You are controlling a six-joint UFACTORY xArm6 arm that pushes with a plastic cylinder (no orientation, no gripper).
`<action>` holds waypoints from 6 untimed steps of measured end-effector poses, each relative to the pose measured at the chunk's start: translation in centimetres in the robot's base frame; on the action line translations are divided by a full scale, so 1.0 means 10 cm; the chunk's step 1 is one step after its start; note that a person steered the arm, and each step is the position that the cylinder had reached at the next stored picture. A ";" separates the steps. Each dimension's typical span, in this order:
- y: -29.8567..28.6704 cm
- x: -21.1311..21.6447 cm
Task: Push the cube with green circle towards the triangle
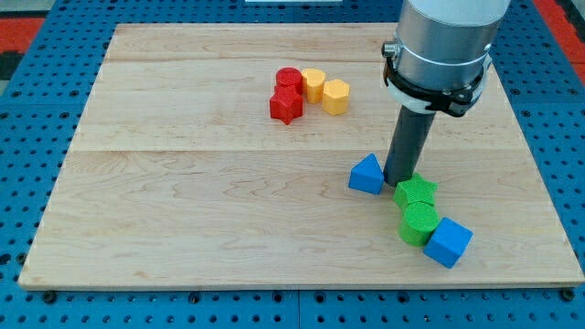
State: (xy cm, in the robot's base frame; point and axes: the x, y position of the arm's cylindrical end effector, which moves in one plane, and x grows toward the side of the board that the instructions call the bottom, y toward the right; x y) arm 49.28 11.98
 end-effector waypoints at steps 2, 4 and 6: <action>1.49 0.46; 1.34 1.24; 0.33 0.96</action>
